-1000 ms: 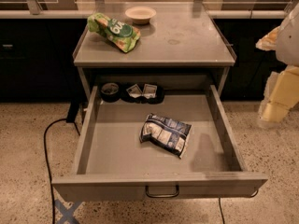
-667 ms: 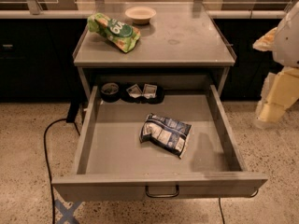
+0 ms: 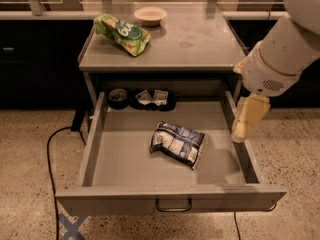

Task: Pick blue chip bag from top drawer and place on counter

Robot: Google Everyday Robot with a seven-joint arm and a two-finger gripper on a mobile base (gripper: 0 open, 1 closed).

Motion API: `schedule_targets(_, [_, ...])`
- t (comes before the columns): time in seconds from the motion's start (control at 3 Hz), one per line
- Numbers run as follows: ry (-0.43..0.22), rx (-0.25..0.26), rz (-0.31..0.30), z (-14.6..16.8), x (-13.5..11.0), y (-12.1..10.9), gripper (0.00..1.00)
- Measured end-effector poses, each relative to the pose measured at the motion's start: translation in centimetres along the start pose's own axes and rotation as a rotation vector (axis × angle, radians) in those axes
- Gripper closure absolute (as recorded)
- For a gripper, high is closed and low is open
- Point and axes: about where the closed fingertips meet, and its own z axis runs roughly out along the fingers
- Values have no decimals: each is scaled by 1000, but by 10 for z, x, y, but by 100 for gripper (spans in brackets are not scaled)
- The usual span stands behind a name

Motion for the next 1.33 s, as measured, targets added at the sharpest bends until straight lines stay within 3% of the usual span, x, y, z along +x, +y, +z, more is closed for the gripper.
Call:
schedule_targets(0.33, [7, 25, 19, 68, 4, -31, 0])
schedule_targets(0.67, [7, 25, 19, 68, 4, -31, 0])
schedule_targets(1.0, [-54, 31, 17, 80, -16, -34, 0])
schedule_targets(1.33, [-126, -2, -37, 112, -67, -35, 0])
